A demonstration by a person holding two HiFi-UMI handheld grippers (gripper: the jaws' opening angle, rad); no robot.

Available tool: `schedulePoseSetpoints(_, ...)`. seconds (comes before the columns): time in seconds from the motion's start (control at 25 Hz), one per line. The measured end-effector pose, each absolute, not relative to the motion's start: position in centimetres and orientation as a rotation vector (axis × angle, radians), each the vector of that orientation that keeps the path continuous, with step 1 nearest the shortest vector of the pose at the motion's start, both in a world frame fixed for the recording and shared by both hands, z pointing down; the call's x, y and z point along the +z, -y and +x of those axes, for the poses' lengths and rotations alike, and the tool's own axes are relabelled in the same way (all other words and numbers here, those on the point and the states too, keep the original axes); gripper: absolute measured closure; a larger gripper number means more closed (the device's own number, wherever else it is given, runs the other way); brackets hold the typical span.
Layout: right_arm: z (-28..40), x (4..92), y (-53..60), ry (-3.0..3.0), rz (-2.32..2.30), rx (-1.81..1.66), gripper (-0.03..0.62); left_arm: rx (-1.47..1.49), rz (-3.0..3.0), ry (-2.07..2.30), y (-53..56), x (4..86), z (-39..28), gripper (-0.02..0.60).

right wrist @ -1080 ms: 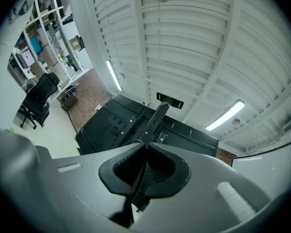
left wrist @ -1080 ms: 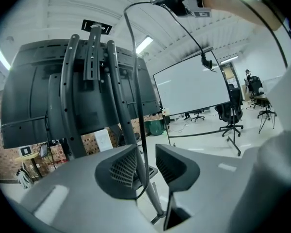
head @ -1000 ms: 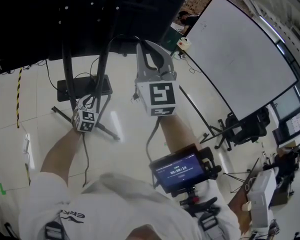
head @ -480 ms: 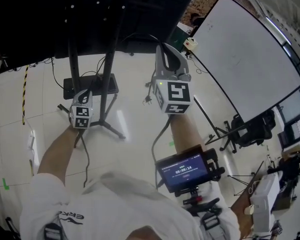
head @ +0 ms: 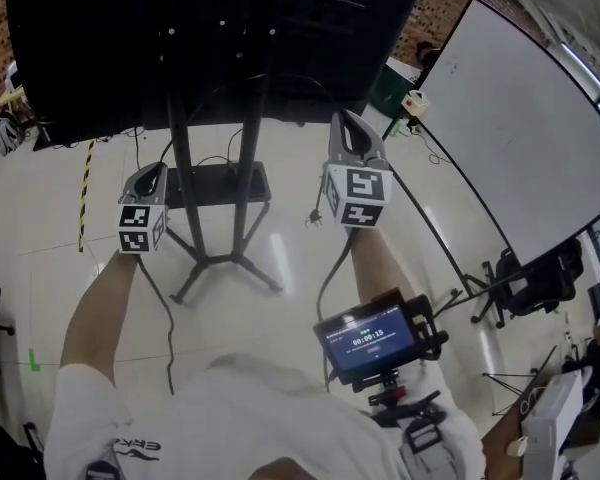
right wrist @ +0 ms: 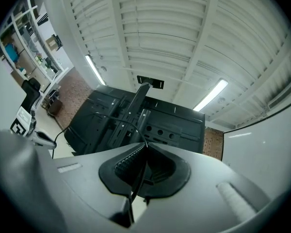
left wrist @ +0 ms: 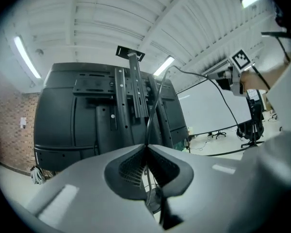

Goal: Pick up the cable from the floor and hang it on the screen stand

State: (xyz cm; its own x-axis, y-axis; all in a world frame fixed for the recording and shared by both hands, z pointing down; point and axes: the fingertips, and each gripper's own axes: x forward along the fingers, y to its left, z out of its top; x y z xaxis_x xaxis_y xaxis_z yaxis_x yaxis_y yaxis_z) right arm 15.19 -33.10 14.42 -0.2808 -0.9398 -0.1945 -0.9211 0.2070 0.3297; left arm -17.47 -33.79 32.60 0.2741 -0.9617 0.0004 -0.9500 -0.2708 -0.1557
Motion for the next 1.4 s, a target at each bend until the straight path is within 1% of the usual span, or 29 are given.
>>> schedulePoseSetpoints(0.24,14.4,15.2,36.6,2.452,1.843,-0.546,0.565,-0.058,-2.342,-1.834,34.2,25.4,-20.5,0.574)
schedulePoseSetpoints(0.44,14.0,14.3,39.2,2.489,1.828,-0.560,0.565,-0.043,-2.254,-1.810,35.1,20.4,-20.8,0.575)
schedulePoseSetpoints(0.92,13.0,9.6,45.8,2.559,1.786,-0.725,0.566,0.086,-2.172,-1.852,39.6,10.7,-20.7,0.575)
schedulePoseSetpoints(1.4,10.7,2.6,53.2,2.462,1.870,-0.880,0.566,0.123,-2.149,-1.864,48.1,1.6,-25.6,0.575)
